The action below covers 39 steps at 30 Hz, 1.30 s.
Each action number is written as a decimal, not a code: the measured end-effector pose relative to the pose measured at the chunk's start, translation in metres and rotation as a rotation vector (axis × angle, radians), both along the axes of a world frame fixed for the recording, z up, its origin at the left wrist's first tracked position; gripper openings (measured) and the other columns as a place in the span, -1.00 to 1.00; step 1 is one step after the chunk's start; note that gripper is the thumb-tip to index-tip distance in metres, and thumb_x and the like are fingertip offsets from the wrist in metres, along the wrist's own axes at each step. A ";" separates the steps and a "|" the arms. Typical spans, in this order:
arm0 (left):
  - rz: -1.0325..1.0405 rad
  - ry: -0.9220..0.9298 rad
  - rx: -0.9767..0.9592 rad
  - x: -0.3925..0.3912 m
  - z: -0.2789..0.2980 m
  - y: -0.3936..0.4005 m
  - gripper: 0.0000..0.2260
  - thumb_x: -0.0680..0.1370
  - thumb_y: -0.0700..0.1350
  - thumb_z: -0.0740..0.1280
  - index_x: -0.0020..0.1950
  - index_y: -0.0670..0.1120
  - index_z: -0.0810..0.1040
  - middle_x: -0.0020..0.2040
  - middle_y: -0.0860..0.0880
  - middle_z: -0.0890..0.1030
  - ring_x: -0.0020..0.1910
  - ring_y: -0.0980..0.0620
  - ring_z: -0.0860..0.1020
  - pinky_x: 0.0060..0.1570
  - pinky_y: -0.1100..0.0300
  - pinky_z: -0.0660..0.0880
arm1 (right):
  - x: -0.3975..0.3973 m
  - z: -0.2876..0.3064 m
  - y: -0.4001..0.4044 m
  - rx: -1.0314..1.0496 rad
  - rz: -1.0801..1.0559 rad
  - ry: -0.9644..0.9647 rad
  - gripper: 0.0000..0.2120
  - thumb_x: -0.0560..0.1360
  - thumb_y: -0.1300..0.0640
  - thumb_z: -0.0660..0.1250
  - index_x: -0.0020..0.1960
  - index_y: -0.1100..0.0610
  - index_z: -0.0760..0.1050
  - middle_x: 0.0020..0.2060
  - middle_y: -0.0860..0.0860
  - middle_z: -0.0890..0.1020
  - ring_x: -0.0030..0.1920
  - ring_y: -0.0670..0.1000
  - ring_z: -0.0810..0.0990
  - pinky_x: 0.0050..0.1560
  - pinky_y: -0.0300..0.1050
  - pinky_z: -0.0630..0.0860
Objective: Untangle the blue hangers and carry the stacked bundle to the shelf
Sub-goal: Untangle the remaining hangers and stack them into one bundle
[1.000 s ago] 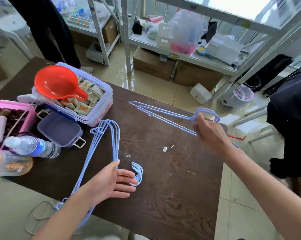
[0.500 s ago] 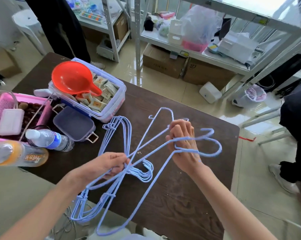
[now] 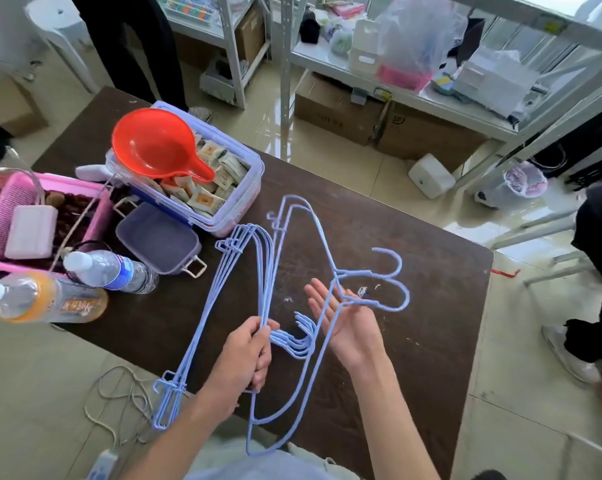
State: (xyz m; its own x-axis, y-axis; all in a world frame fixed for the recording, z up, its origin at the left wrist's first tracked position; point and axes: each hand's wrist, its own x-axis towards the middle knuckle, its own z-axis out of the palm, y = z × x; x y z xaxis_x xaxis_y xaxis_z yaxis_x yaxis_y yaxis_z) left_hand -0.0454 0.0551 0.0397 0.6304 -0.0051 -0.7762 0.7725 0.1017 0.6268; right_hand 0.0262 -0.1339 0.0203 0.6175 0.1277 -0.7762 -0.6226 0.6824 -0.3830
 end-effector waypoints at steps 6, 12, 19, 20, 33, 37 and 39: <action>-0.044 -0.192 0.376 -0.006 -0.006 -0.008 -0.80 0.72 -0.11 0.13 0.13 0.00 0.55 -0.28 -0.08 0.72 -0.44 -0.11 0.66 -0.40 0.01 0.65 | -0.030 0.004 0.016 0.016 -0.243 0.137 -0.46 0.72 -0.22 0.03 0.30 0.16 0.55 0.17 0.16 0.71 0.05 0.13 0.73 0.04 0.01 0.62; -0.123 -0.263 0.611 -0.018 -0.011 -0.016 -0.77 0.72 -0.10 0.11 0.28 0.02 0.52 -0.18 0.08 0.71 -0.42 0.06 0.67 -0.46 0.18 0.63 | -0.013 -0.002 0.042 -0.464 -0.138 0.244 -0.68 0.76 -0.01 0.11 0.22 0.14 0.57 0.00 0.08 0.76 -0.07 0.04 0.74 -0.14 -0.12 0.60; -0.086 -0.320 0.800 -0.020 -0.016 -0.003 -0.81 0.71 -0.04 0.11 0.06 0.09 0.50 -0.33 0.10 0.67 -0.52 0.14 0.60 -0.48 0.11 0.59 | -0.005 0.000 0.055 -0.453 -0.092 0.170 -0.69 0.77 0.03 0.07 0.25 0.15 0.52 -0.15 0.01 0.79 -0.26 0.00 0.76 -0.21 -0.13 0.65; -0.054 -0.313 0.780 -0.018 -0.015 -0.002 -0.81 0.71 -0.05 0.13 0.01 0.07 0.52 -0.37 0.06 0.65 -0.54 0.11 0.60 -0.49 0.13 0.56 | -0.004 0.001 0.055 -0.467 -0.084 0.149 -0.69 0.77 0.04 0.07 0.25 0.18 0.52 -0.18 0.04 0.78 -0.32 0.00 0.72 -0.26 -0.14 0.64; 0.102 -0.355 0.654 -0.001 0.003 0.004 -0.81 0.70 -0.07 0.16 0.04 -0.06 0.55 -0.30 -0.01 0.67 -0.47 0.02 0.66 -0.42 0.02 0.66 | -0.028 0.013 0.073 -0.408 -0.078 0.113 -0.68 0.78 0.04 -0.01 0.29 0.20 0.41 -0.10 0.14 0.78 -0.16 0.16 0.78 -0.22 -0.05 0.69; 0.111 -0.400 0.667 -0.006 0.002 0.007 -0.81 0.70 -0.09 0.18 0.03 -0.08 0.57 -0.21 0.02 0.71 -0.40 0.07 0.69 -0.38 0.05 0.68 | -0.031 0.014 0.074 -0.363 -0.118 0.143 -0.67 0.78 0.04 -0.02 0.33 0.23 0.38 -0.08 0.15 0.78 -0.15 0.18 0.78 -0.26 -0.05 0.70; 0.142 -0.404 0.653 -0.009 0.001 0.007 -0.81 0.70 -0.10 0.18 0.04 -0.11 0.56 -0.13 0.02 0.72 -0.34 0.09 0.71 -0.34 0.06 0.69 | -0.034 0.017 0.075 -0.340 -0.101 0.150 -0.69 0.78 0.05 -0.01 0.32 0.21 0.38 -0.10 0.16 0.78 -0.13 0.21 0.79 -0.26 -0.03 0.70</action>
